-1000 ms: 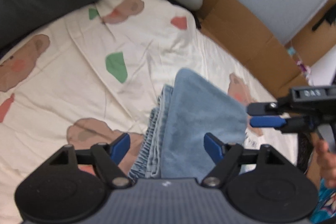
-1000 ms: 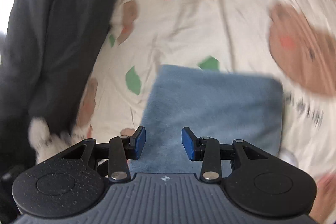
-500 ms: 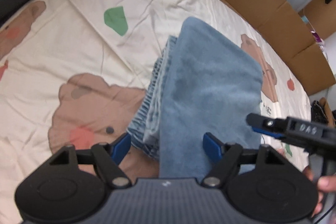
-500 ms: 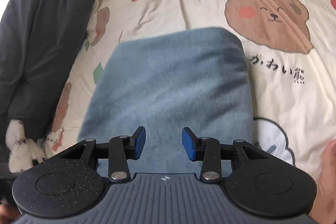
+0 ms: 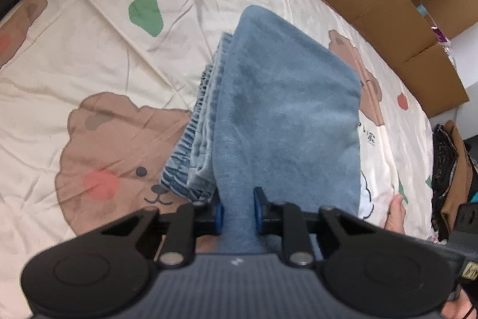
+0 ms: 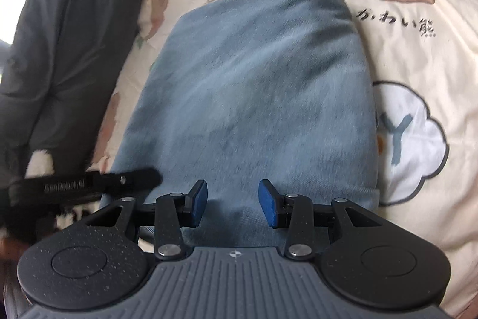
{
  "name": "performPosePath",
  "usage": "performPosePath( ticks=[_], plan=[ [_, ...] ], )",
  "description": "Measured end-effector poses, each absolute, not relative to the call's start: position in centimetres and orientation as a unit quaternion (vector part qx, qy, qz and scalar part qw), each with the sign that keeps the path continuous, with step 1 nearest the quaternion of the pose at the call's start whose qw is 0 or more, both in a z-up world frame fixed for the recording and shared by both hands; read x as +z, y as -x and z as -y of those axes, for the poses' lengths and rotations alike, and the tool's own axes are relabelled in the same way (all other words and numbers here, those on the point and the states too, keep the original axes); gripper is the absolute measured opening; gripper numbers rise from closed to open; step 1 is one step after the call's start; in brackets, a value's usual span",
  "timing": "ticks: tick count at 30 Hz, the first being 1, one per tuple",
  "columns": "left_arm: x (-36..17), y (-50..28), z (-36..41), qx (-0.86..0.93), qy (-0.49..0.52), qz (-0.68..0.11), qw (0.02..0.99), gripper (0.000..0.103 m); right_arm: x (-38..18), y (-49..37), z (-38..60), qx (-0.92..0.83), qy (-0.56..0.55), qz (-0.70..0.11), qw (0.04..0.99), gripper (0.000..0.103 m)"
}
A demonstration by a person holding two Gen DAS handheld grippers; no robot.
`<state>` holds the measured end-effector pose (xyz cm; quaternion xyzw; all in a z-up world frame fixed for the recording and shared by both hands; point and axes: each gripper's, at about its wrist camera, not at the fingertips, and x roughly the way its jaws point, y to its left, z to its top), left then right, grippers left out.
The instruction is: Fold clothes
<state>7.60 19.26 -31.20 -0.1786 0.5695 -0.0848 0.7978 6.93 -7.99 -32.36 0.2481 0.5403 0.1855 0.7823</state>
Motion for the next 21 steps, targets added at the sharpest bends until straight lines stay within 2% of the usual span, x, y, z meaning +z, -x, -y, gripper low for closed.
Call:
performPosePath(
  ticks=[4,6,8,10,14,16,18,19,21],
  plan=[
    [-31.5,-7.3,-19.9,-0.084,0.186,-0.567,0.798,0.021,-32.2,-5.9,9.1,0.195,-0.256,-0.543,0.775,0.045],
    [-31.6,-7.1,-20.2,-0.085,0.194,-0.565,0.797,0.031,-31.8,-5.4,9.9,0.190,-0.264,-0.538,0.778,0.045],
    [-31.9,-6.7,-20.4,-0.088,0.203,-0.566,0.794,0.054,-31.4,-5.1,10.7,0.186,-0.279,-0.528,0.780,0.045],
    [-32.3,-6.3,-20.5,-0.092,0.214,-0.566,0.791,0.061,-31.1,-4.9,11.3,0.175,-0.289,-0.522,0.783,0.045],
    [-33.7,-5.1,-20.9,-0.095,0.268,-0.566,0.773,0.064,-31.0,-4.1,12.1,0.152,-0.317,-0.522,0.777,0.045],
    [-34.3,-4.5,-21.0,-0.092,0.295,-0.559,0.770,0.060,-31.2,-3.5,12.6,0.142,-0.344,-0.524,0.766,0.046],
    [-34.6,-4.0,-21.1,-0.092,0.314,-0.551,0.767,0.040,-32.0,-3.1,13.2,0.135,-0.376,-0.530,0.748,0.046],
    [-34.7,-3.9,-21.2,-0.091,0.316,-0.548,0.769,0.024,-32.4,-2.8,13.4,0.135,-0.386,-0.533,0.740,0.047],
    [-34.7,-3.7,-21.6,-0.087,0.325,-0.540,0.771,0.019,-32.9,-2.4,13.6,0.128,-0.395,-0.540,0.732,0.049]
  ],
)
